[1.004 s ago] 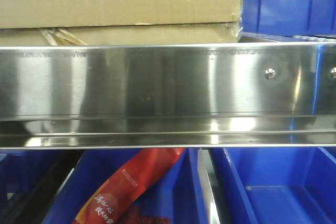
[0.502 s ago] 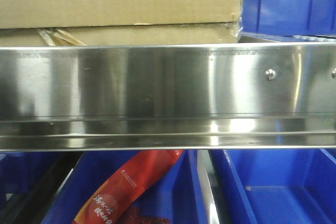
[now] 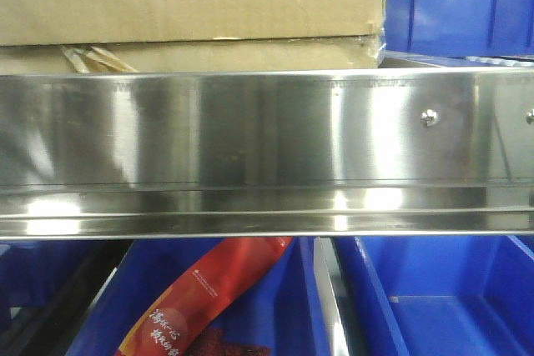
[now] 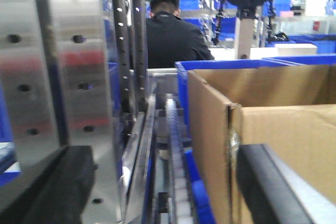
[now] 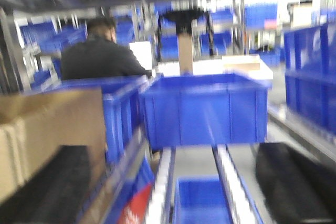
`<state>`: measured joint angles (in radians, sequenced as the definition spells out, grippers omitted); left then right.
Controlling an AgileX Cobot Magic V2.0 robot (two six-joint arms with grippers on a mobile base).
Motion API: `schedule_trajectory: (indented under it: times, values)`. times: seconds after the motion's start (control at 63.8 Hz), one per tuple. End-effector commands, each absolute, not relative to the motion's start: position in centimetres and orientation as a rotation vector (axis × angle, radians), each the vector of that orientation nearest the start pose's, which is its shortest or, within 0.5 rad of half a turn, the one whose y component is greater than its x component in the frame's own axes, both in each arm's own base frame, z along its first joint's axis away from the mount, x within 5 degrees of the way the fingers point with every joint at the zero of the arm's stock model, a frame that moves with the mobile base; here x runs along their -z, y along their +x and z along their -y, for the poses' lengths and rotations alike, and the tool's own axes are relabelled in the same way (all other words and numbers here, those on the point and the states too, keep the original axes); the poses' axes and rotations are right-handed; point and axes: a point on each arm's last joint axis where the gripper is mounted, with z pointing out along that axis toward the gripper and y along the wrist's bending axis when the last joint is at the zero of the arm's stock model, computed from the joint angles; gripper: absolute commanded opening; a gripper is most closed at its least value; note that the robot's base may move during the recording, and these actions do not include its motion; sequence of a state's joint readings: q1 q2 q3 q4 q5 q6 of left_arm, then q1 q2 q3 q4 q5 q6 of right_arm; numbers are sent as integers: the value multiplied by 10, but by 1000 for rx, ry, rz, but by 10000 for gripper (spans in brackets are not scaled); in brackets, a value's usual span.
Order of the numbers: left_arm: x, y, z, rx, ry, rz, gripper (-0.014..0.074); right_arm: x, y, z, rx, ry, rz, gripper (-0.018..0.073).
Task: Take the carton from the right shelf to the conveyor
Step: 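Move both grippers to the sides of the brown cardboard carton on the shelf, then close both grippers on the carton's side walls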
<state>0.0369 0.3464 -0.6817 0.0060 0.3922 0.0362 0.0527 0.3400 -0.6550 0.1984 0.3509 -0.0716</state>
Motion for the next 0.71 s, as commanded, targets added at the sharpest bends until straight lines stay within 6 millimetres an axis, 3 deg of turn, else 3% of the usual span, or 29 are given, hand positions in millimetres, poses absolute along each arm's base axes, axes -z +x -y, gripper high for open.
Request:
schedule_trajectory:
  times: [0.0, 0.204, 0.314, 0.517, 0.69]
  values:
    - [-391, 60, 0, -31, 35, -1526, 496, -380, 65, -10, -178, -15, -1517, 570]
    - [-412, 76, 13, 100, 173, -1607, 496, -397, 75, -19, -265, -104, -1567, 570]
    - [-424, 97, 24, 149, 247, -1709, 496, -420, 85, -29, -340, -183, -1565, 570]
    - [-453, 137, 39, 169, 294, -1830, 496, -463, 120, -66, -477, -378, -1685, 570]
    - [-483, 170, 48, 205, 218, -1963, 496, -490, 162, -101, -501, -508, -1859, 570]
